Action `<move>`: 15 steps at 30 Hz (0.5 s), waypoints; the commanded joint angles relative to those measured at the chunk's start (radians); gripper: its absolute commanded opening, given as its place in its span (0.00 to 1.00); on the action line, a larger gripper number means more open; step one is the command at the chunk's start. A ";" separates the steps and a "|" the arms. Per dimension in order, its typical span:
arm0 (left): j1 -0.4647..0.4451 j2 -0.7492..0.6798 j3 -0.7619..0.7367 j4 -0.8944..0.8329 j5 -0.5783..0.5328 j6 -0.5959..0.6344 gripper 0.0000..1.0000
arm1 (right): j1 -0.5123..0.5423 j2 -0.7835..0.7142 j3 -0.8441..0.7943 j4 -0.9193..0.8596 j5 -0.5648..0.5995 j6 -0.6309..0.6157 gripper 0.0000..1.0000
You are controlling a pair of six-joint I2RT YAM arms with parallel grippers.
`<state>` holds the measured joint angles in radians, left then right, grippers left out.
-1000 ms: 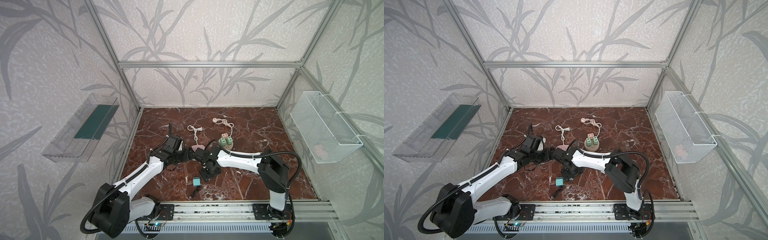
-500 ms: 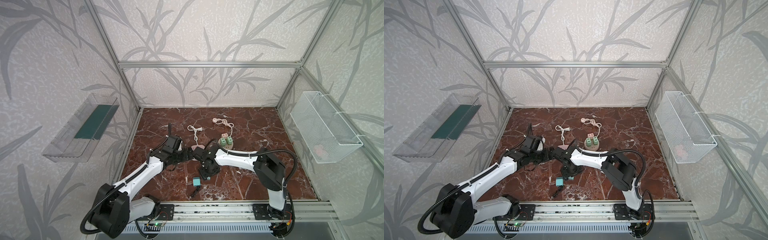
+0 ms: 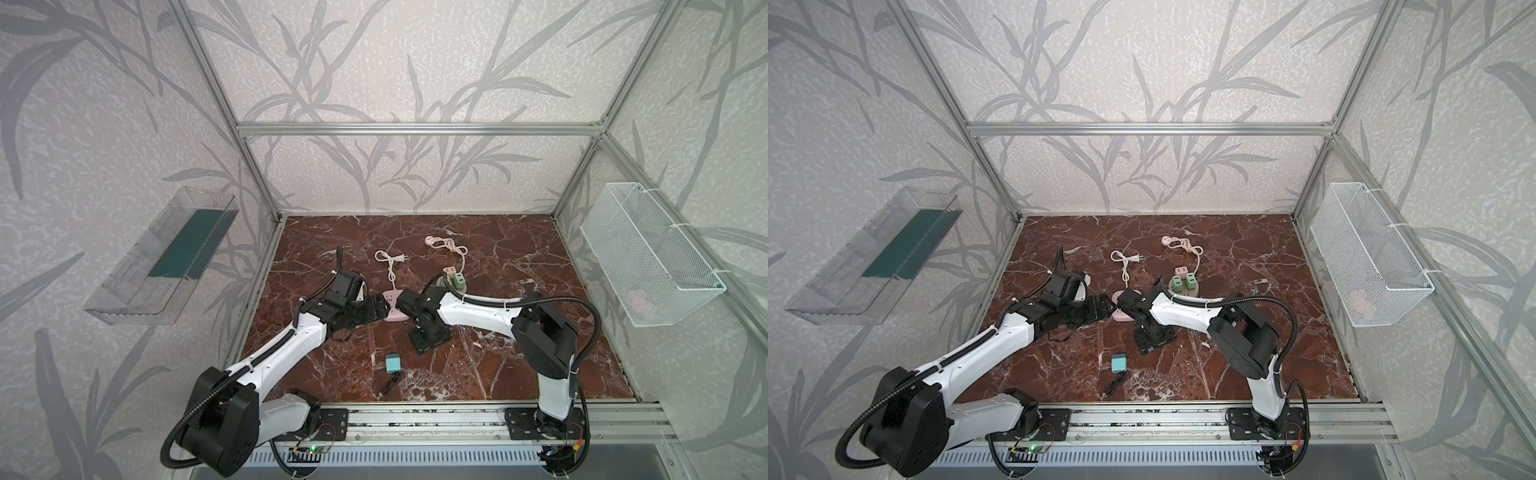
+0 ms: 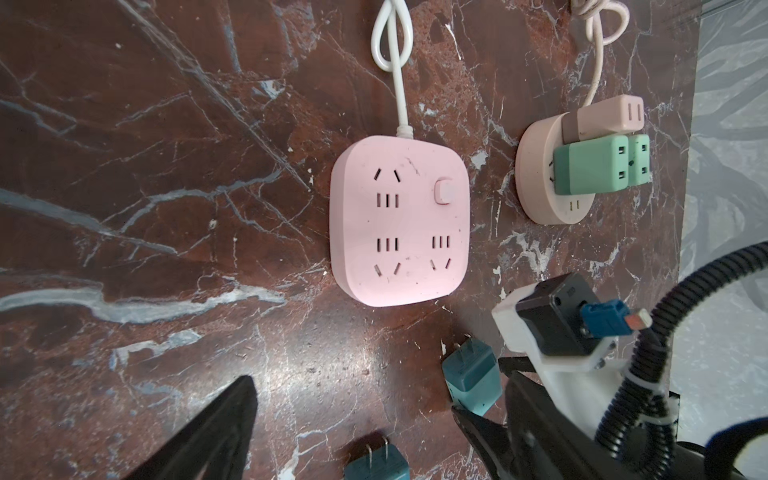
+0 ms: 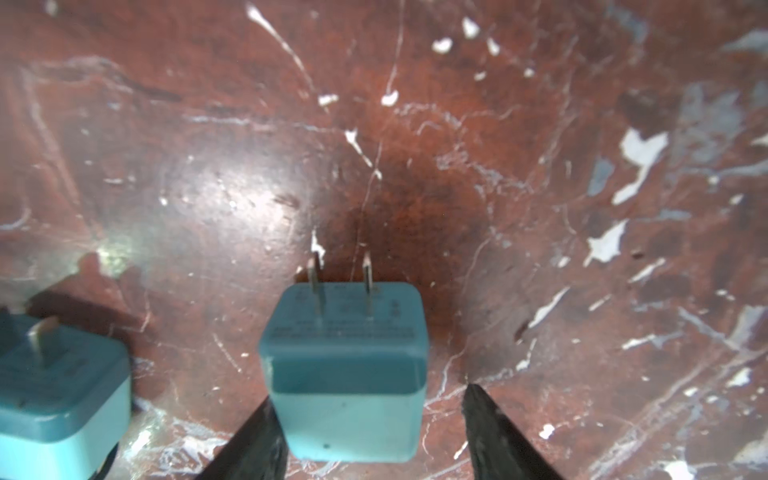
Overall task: Insert the plug
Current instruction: 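Lower the right gripper around the teal charger farther from the table edge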
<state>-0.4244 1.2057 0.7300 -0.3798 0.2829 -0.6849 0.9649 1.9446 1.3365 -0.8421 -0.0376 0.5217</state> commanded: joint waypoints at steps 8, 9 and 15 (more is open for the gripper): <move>0.001 -0.012 -0.004 0.006 -0.001 -0.008 0.92 | 0.001 -0.035 -0.002 0.008 0.029 -0.072 0.63; 0.001 -0.014 -0.006 0.006 -0.001 -0.010 0.92 | 0.000 -0.033 0.000 0.011 0.030 -0.079 0.62; 0.001 -0.020 -0.012 0.002 -0.002 -0.010 0.92 | 0.000 -0.018 0.003 0.018 0.032 -0.098 0.58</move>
<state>-0.4244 1.2057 0.7300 -0.3801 0.2832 -0.6853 0.9649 1.9438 1.3365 -0.8185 -0.0235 0.4442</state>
